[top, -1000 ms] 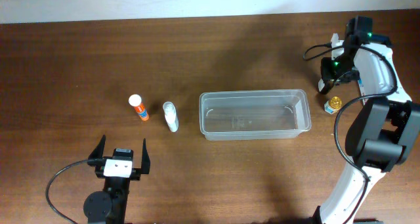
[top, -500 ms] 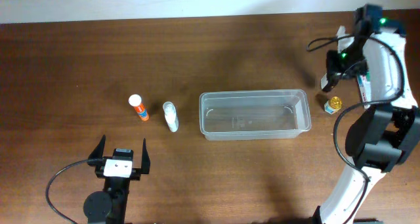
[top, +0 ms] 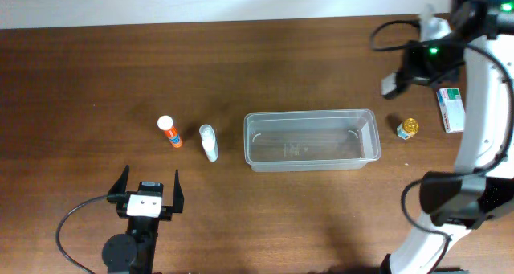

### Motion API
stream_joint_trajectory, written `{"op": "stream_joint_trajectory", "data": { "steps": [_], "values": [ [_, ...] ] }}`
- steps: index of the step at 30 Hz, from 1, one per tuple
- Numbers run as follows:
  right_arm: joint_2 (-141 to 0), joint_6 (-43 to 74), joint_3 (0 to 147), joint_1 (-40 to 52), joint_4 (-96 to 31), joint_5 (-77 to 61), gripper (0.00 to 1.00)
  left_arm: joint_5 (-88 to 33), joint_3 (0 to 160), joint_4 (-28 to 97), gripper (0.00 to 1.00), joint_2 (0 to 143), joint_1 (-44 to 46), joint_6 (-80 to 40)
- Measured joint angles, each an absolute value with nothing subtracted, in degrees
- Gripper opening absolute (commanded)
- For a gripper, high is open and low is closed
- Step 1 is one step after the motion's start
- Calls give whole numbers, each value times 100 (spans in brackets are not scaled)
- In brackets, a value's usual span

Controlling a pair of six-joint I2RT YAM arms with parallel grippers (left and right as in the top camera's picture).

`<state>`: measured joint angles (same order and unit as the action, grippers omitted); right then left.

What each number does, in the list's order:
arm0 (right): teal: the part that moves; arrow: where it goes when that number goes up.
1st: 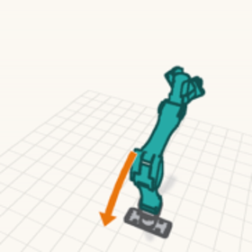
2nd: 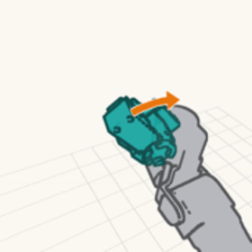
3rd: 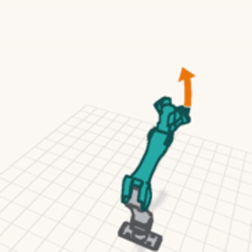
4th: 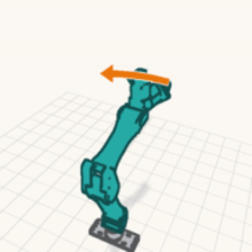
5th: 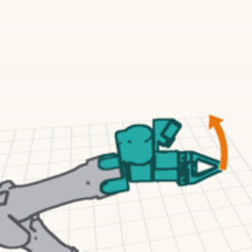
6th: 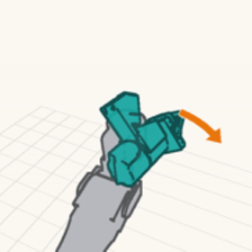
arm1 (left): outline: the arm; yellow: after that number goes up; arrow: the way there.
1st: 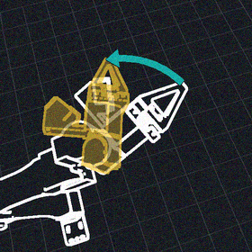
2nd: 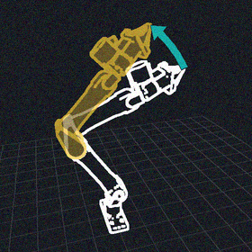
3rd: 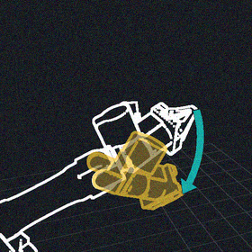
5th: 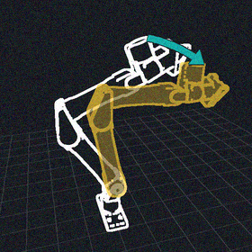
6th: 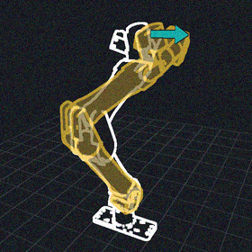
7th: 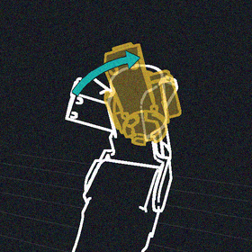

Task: Pack container
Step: 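Carry the brown bottle into the container and release it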

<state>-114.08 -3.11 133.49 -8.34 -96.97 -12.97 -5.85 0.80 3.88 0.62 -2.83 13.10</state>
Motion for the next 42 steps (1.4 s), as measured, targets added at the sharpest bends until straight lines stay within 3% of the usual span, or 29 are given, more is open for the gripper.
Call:
{"op": "stream_joint_trajectory", "data": {
  "steps": [7, 13, 28, 42],
  "values": [
    [-10403, 119, 11815, 489, -9688, -1015, 13, -585, 80, 386, 100, 62, -283, 1310],
    [-10086, 497, 10525, 1000, -9083, -740, 13, -585, 80, 386, 100, 62, -283, 1310],
    [-10112, 884, 8543, 727, -6807, -189, 13, -585, 80, 386, 100, 62, -283, 1310],
    [-10123, 637, 8051, 362, -6184, -130, 14, -585, 80, 388, 100, 62, -283, 1310]
  ]
}}
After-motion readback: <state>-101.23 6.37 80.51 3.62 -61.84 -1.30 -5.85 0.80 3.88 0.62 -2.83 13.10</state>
